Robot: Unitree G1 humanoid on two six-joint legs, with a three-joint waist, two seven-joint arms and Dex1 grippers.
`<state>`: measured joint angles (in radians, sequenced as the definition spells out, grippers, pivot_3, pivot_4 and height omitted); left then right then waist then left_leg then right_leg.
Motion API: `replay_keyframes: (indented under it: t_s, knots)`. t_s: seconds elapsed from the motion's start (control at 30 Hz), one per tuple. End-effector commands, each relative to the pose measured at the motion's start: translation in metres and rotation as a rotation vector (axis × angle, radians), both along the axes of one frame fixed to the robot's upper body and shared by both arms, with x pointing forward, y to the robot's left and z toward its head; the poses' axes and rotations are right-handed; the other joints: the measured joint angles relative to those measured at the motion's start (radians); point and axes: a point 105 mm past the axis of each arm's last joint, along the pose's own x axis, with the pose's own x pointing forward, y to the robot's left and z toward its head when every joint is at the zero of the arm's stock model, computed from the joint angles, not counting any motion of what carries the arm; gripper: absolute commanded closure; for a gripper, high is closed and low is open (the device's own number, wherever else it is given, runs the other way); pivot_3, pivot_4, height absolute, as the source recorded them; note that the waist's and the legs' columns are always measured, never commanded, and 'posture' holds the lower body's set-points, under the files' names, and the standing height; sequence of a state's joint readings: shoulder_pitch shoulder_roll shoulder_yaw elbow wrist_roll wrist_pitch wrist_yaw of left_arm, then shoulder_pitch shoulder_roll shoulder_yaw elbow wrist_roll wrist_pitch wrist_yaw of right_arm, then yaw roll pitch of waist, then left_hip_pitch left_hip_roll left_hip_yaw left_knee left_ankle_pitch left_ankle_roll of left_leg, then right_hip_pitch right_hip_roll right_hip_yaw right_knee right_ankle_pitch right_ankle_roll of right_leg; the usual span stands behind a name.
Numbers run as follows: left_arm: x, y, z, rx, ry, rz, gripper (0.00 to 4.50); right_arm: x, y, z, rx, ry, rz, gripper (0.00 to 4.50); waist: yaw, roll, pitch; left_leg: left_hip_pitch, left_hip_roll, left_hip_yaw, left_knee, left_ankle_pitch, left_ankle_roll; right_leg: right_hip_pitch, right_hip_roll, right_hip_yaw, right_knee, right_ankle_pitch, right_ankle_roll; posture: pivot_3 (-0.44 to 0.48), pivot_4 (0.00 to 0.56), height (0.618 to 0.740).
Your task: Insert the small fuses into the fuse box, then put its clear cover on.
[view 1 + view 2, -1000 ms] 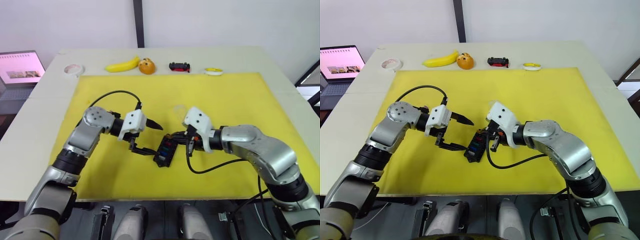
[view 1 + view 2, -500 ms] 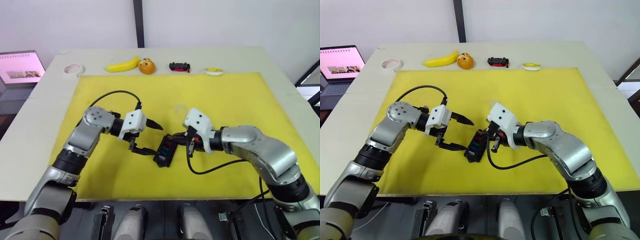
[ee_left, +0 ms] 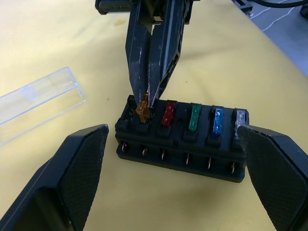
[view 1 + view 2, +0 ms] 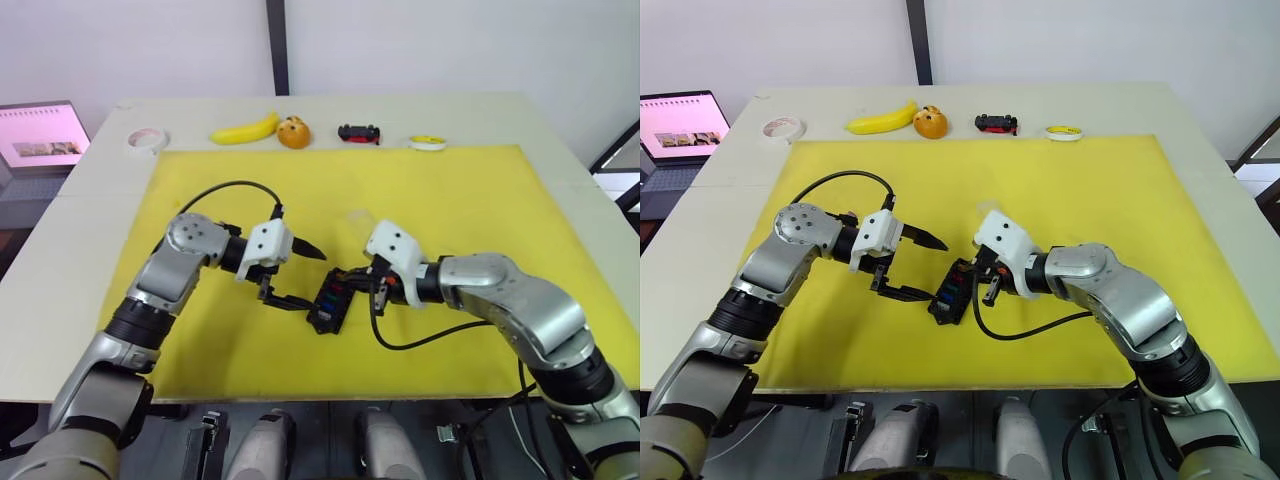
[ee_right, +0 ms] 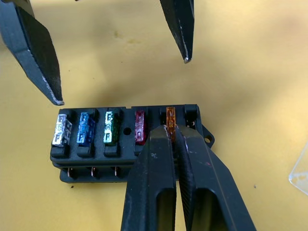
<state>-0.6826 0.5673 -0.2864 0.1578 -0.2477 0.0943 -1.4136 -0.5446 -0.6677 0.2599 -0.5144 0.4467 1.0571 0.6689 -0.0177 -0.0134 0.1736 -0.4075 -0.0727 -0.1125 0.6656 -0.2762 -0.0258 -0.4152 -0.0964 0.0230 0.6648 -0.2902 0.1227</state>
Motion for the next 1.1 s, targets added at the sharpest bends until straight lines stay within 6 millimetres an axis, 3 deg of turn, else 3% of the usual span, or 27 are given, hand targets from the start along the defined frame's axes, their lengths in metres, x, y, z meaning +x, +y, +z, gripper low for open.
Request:
replay_keyframes:
  t_s: [0.03,0.6,1.1]
  knots:
    - [0.002,0.001,0.01,-0.016,-0.044,0.003,0.0,0.0,0.004,0.012,0.014,-0.043,0.017,4.29,0.0,0.0,0.0,0.0,0.0,0.0,0.0,0.0,0.0,0.0,0.0,0.0,0.0,0.0,0.0,0.0,0.15,0.74]
    - [0.002,0.002,0.009,-0.016,-0.049,0.005,0.0,0.001,0.0,0.003,-0.059,-0.042,0.017,4.29,0.0,0.0,0.0,0.0,0.0,0.0,0.0,0.0,0.0,0.0,0.0,0.0,0.0,0.0,0.0,0.0,0.15,0.74]
    - [0.002,0.0,0.009,-0.023,-0.049,0.008,0.0,-0.001,0.008,0.018,-0.085,-0.042,0.054,4.29,0.0,0.0,0.0,0.0,0.0,0.0,0.0,0.0,0.0,0.0,0.0,0.0,0.0,0.0,0.0,0.0,0.15,0.74]
